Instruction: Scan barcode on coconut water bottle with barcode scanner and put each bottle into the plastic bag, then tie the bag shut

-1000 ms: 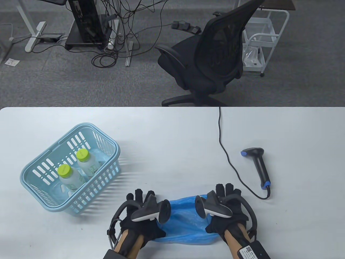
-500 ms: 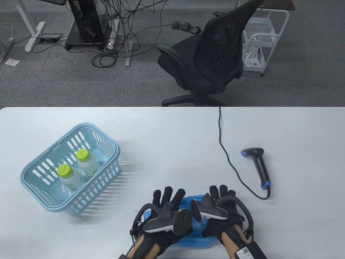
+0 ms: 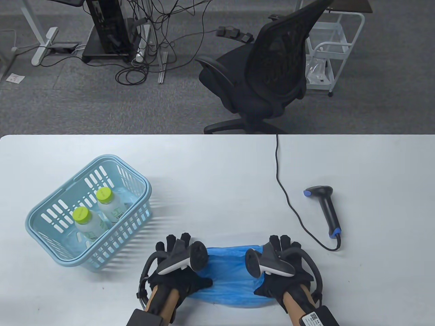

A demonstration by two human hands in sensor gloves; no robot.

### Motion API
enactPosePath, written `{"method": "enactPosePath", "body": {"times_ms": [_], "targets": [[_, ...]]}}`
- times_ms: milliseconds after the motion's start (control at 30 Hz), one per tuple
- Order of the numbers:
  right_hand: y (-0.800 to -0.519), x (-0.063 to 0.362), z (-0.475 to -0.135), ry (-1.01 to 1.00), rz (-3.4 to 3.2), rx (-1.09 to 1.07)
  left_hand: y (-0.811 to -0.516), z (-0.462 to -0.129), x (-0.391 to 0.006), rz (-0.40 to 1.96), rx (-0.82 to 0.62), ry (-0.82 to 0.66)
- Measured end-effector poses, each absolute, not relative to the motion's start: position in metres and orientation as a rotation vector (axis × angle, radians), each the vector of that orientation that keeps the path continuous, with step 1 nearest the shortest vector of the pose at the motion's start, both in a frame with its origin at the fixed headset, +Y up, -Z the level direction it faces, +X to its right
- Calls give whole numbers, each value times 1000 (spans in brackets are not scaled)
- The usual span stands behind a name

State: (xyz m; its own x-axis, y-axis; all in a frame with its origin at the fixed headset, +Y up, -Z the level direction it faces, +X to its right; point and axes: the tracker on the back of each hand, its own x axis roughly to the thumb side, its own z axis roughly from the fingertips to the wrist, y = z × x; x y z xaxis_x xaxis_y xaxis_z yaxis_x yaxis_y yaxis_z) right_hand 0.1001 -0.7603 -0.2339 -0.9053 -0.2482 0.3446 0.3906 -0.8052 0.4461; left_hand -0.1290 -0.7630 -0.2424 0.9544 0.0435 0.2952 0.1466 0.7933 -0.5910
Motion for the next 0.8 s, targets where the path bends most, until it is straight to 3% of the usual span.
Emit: {"method": "enactPosePath", "body": {"times_ms": [100, 167, 233, 333, 533, 633, 733, 800], "targets": [[-762, 99, -234, -755, -2646, -388, -761, -240, -125, -83, -621, -358], [-763, 104, -234, -795, -2656, -389, -760, -241, -127, 40, -641, -418], [-763, 109, -235, -799, -2671, -379, -760, -241, -132, 126, -631, -384], [-764, 110, -238, -802, -2701, -361, -767, -242, -130, -66, -660, -344], [-762, 105, -238, -770, -2652, -382, -766, -235, -116, -152, -579, -384], [-754, 105, -237, -741, -2761, -463, -747, -234, -117, 3, -427, -458], [-742, 111, -239, -741, -2891, -494, -722, -229, -130, 266, -394, -519], [-735, 118, -240, -759, -2957, -527, -709, -224, -139, 320, -379, -524]]}}
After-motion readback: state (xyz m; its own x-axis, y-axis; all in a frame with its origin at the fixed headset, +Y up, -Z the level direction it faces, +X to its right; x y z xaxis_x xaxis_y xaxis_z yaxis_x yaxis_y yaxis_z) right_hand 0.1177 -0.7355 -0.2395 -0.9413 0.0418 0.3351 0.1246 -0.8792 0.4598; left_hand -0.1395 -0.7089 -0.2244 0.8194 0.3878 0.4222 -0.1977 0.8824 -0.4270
